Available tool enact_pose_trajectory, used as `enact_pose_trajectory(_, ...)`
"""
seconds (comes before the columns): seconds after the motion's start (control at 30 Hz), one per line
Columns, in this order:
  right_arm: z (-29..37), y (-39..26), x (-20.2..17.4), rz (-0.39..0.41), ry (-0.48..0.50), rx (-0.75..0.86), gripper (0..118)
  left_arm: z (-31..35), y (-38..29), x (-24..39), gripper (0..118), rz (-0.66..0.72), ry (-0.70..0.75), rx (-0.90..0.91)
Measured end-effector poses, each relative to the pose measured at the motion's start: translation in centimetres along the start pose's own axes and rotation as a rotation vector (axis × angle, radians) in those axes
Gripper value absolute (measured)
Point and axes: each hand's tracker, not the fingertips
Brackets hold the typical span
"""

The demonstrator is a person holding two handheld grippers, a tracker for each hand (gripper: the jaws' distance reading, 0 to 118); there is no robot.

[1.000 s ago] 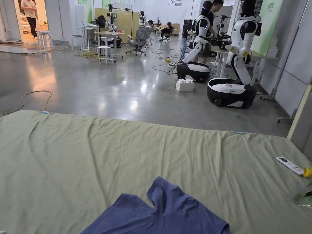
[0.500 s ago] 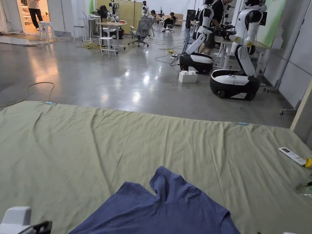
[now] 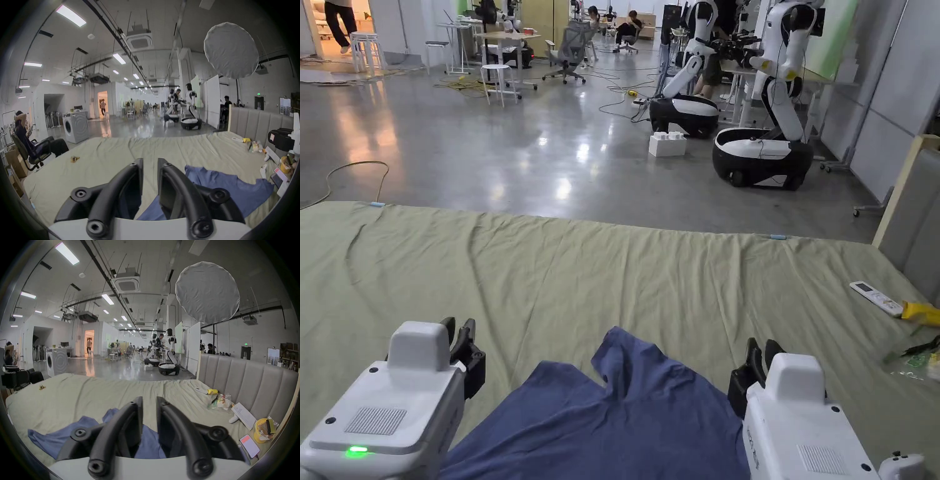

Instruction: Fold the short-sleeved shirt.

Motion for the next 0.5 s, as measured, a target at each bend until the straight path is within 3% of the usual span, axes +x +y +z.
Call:
enact_pose_trajectory(0.07,0.1,0.4,-0.1,-0.017,-0.002,0.014,6,0.8,0.1,0.9,6,-0.011,0.004,0.022)
enact_pose_trajectory(0.2,0.3,0.9,-0.1,-0.025,0.001,0.013,1,2.2,0.6,1.7,0,-0.007,-0.007,0.031)
enact_pose_trajectory(0.5,0.2,0.4,-0.6,0.008,0.019,-0.007,1,1.3,-1.4,-1.8,0,0.051,-0.006,-0.117)
